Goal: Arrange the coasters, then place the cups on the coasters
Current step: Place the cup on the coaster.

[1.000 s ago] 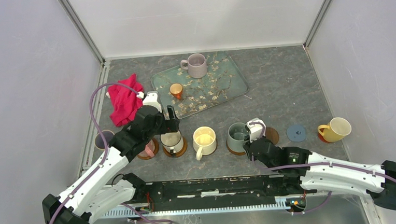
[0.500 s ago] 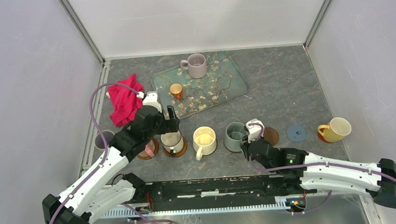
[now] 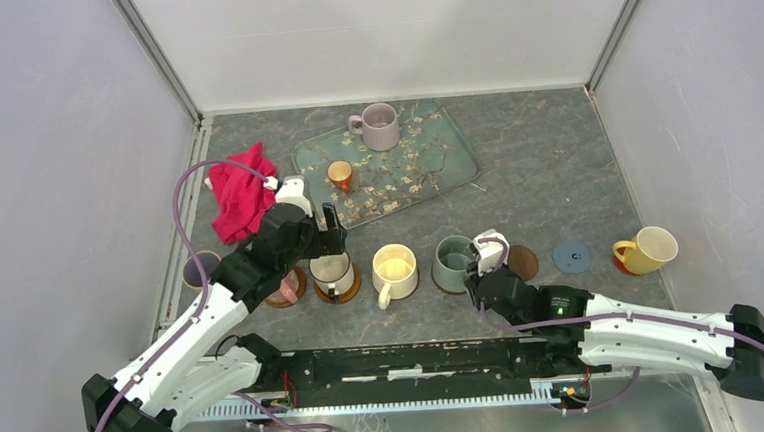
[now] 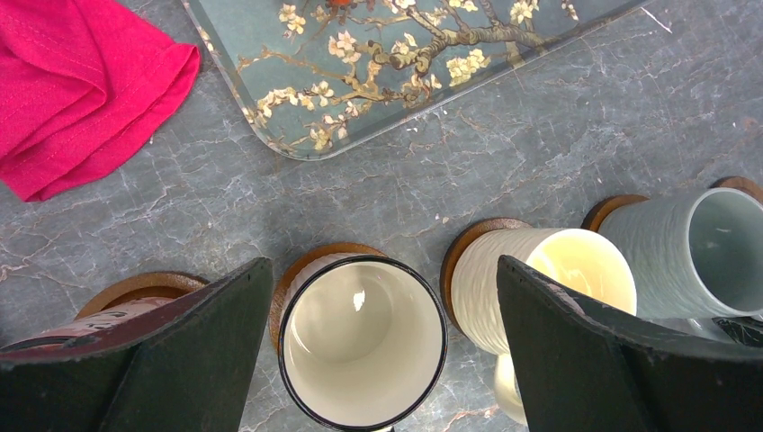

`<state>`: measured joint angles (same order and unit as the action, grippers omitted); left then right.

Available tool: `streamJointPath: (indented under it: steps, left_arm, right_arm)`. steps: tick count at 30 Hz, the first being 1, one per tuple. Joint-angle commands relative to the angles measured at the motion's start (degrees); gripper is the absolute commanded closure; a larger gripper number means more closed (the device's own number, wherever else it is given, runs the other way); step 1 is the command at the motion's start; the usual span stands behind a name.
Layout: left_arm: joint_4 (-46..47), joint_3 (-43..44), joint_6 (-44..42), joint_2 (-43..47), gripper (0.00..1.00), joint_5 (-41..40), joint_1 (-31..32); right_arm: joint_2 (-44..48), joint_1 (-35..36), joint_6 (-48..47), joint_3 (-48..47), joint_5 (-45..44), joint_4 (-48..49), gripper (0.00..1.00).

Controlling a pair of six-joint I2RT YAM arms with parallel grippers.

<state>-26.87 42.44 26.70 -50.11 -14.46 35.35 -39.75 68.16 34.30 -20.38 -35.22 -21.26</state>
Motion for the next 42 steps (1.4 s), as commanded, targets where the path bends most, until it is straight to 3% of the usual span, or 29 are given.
streamJointPath:
  steps: [1,13,20,24,29,37,42]
  left_arm:
    - [2.0,0.01,-0.68,0.39,0.0,0.7,-0.19]
    - [1.78,2.63,-0.24,-0.78,0.0,1.36,-0.2]
    - [2.59,9.23,-0.82,-6.34,0.0,1.19,-0.19]
    - [2.85,14.35,-1.74,-11.6,0.0,1.14,-0.19]
    - [2.95,21.69,-3.41,-19.18,0.0,1.26,-0.2]
    - [3.81,35.96,-9.04,-34.17,0.0,0.33,-1.28]
    - [6.34,45.14,-12.31,-44.77,0.0,2.66,-5.34]
  right_arm:
    - [0.1,0.34,0.83,-0.71,-1.63,0.88,0.68]
    - [1.2,0.28,-0.35,-2.84,-1.42,-0.71,0.49]
    - [0.93,0.27,-4.37,-9.38,-4.55,-3.97,0.13]
    - [-0.08,0.17,-8.07,-11.94,-5.56,-2.8,0.02]
    - [-2.48,-3.46,-13.15,-14.38,-2.33,1.63,0.02]
    - [-4.5,-19.84,-17.5,-16.2,13.21,7.61,0.02]
    - [-5.64,-25.07,-18.64,-18.52,17.64,7.34,0.02]
